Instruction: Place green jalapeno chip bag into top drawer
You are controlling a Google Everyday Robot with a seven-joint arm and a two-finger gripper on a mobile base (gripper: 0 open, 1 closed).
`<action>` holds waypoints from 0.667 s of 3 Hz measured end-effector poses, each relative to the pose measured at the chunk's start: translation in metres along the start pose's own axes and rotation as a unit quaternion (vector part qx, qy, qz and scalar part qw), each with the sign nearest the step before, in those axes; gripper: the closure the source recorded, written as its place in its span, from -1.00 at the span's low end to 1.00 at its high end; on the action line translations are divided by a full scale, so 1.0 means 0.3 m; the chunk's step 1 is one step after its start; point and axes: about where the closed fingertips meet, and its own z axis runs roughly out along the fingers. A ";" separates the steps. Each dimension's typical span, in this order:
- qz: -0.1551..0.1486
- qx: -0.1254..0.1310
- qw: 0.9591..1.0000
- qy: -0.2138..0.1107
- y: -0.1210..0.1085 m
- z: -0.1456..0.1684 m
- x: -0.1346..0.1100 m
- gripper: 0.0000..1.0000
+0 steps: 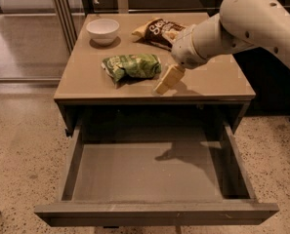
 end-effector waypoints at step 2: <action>0.012 0.007 1.000 -0.020 -0.078 0.144 0.011 -0.16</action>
Offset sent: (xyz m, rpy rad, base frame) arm 0.0647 0.0218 -0.0304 0.0748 -0.0082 -0.0323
